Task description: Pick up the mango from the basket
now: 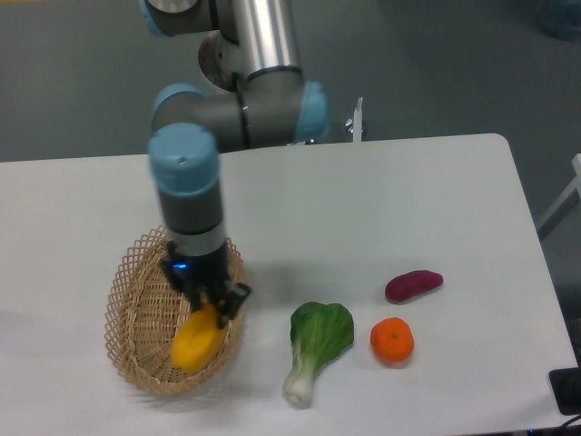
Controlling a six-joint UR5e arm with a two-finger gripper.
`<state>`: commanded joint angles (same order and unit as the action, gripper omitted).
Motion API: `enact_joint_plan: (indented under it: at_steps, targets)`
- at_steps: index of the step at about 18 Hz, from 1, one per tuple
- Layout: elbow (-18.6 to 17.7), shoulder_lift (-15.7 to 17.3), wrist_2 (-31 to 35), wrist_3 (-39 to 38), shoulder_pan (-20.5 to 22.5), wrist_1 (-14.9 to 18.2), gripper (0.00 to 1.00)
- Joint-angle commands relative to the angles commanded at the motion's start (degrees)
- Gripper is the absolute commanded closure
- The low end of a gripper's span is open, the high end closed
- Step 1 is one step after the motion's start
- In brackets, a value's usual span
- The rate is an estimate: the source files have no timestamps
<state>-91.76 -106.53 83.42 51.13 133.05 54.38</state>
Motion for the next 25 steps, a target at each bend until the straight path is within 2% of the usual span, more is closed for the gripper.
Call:
enact_joint_plan:
  at_steps: [4,7,13,25]
  targets:
    - [0.09,2.55,-0.8,12.04,7.13,6.6,0.74]
    - [0.18,3.0,-0.8,18.37,10.73,8.63,0.74]
    - [1.14,2.74,-0.71,21.47,13.38,8.99,0.74]
    - [1.41,2.21,-0.54,21.64,13.38,8.9,0.74]
